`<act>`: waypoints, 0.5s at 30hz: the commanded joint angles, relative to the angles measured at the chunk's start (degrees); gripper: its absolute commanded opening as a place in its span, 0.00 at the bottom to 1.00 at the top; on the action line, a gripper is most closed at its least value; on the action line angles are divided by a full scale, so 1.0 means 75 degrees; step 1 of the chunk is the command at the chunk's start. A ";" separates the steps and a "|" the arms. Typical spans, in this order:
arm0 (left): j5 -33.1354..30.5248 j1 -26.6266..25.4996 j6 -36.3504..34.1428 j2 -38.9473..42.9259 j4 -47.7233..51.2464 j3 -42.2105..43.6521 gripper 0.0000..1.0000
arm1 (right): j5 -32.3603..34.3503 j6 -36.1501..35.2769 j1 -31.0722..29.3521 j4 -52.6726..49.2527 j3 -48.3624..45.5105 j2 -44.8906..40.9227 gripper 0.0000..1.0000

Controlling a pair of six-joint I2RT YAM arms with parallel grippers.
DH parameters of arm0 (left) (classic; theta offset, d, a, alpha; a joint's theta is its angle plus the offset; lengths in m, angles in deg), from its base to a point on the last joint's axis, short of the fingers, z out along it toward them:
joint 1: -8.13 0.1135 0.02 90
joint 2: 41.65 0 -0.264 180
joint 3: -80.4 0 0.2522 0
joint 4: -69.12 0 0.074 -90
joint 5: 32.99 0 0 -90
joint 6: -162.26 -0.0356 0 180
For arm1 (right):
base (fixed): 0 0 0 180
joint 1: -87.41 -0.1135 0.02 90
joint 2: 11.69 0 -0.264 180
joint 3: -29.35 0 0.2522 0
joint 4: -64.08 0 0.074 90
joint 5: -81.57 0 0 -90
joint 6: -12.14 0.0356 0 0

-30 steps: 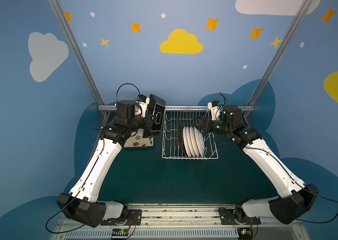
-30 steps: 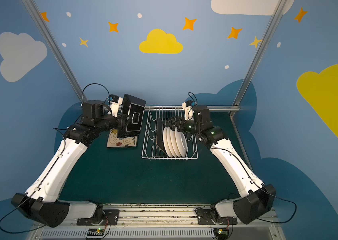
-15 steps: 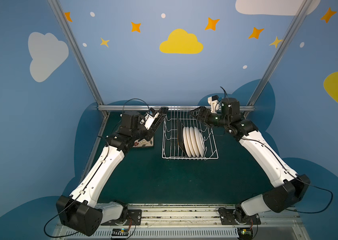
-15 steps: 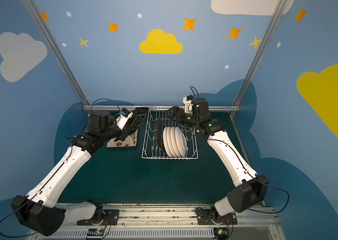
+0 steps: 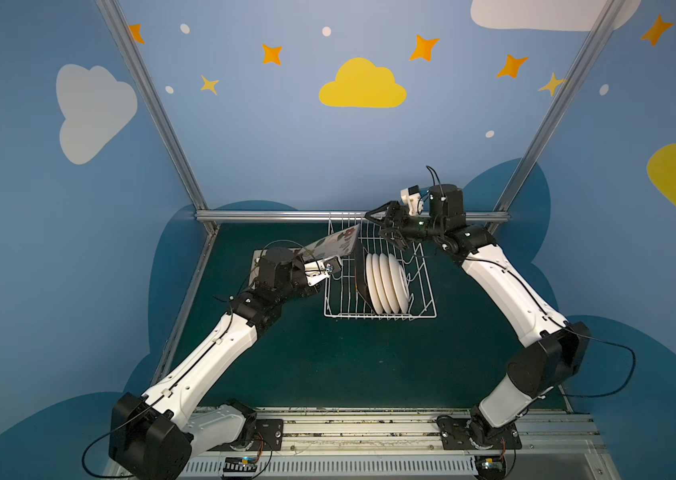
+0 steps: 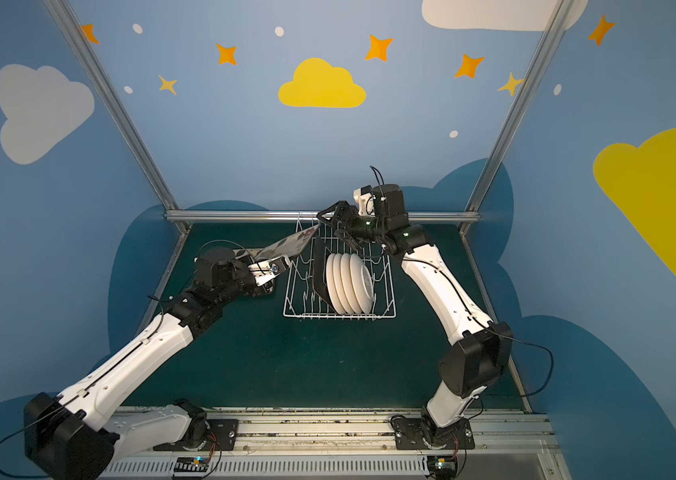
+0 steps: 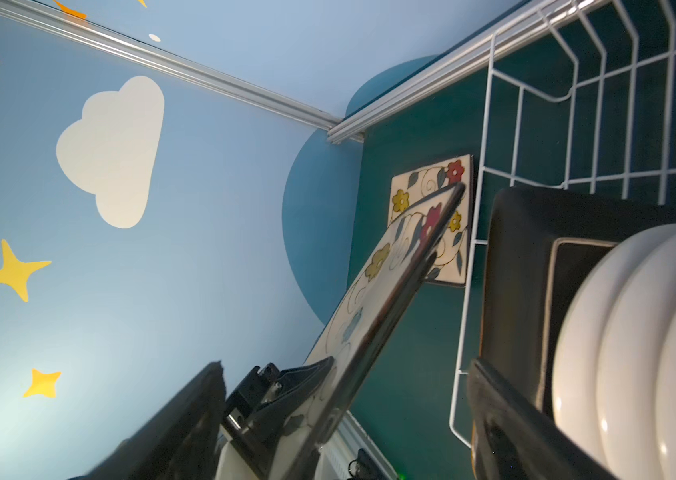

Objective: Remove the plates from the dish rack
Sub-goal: 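Bring the right gripper to the raised plate's edge and grasp it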

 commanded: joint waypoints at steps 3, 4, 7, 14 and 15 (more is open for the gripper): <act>-0.0417 -0.0204 -0.1265 0.0437 -0.3098 -0.0110 0.03 | -0.0474 0.0500 -0.0239 -0.0023 0.0162 0.0350 0.88; -0.0471 -0.0223 -0.1340 0.0419 -0.3148 -0.0096 0.03 | -0.0432 0.0520 -0.0293 -0.0059 0.0152 0.0378 0.88; -0.0532 -0.0280 -0.1470 0.0400 -0.3425 0.0010 0.03 | -0.0391 0.0667 -0.0426 -0.0096 0.0119 0.0482 0.87; -0.0569 -0.0407 -0.1908 0.0273 -0.3686 0.0163 0.03 | -0.0391 0.0982 -0.0685 0.0152 -0.0030 0.0655 0.76; -0.0569 -0.0430 -0.1924 0.0276 -0.3713 0.0175 0.03 | -0.0389 0.0972 -0.0704 0.0138 -0.0036 0.0672 0.74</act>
